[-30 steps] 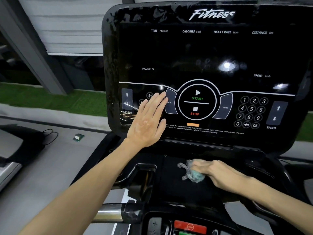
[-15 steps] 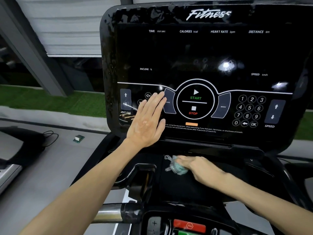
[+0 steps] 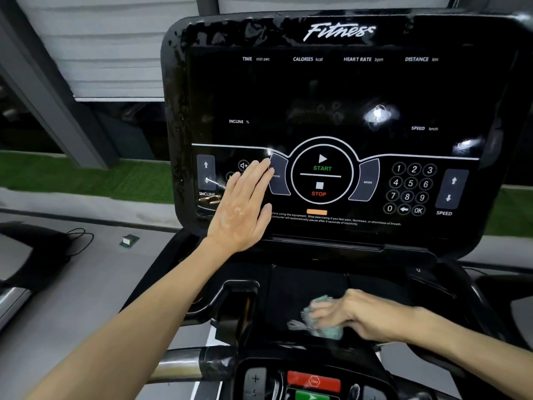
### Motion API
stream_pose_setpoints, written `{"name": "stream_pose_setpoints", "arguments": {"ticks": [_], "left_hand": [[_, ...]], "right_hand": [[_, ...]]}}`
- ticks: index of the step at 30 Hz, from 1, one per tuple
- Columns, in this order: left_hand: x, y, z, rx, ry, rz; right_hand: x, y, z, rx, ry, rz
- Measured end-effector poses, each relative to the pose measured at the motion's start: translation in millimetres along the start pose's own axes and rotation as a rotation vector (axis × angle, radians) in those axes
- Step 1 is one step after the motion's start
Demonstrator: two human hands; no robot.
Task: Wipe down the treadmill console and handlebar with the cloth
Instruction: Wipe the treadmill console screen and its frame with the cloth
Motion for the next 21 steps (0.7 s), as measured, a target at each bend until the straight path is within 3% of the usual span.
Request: {"name": "stream_pose_setpoints", "arguments": {"ticks": [4, 7, 10, 13, 18, 21], "left_hand": [[0.3, 0.4, -1.5, -0.005, 0.004, -0.002], [0.3, 1.0, -1.6, -0.008, 0.005, -0.005], [0.5, 0.9, -1.2, -0.012, 0.007, -0.008], [0.2, 1.5, -0.8, -0.006, 0.006, -0.008], [0.1, 1.8, -0.1, 0.001, 0.003, -0.013], [0.0, 1.0, -0.1, 0.005, -0.004, -0.009]], "right_hand": [[27.3, 11.6, 4.7, 0.068, 0.053, -0.047], [10.4, 15.3, 11.1, 0.208, 0.198, -0.021], [-13.5, 24.7, 29.0, 0.335, 0.316, -0.141], [-41.5, 29.5, 23.8, 0.326, 0.271, -0.251], [-69.0, 5.4, 17.4, 0.104, 0.305, -0.144], [-73.4, -3.6, 3.0, 0.057, 0.175, -0.117]]}}
Point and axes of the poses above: each hand's wrist, its own x-axis away from the middle knuckle, its own z-axis out of the back of the hand, y = z × x, the point moved 7 cm from there along -x, towards the middle knuckle, and after that the axes turned 2 degrees about -x, right-handed, at the moved point
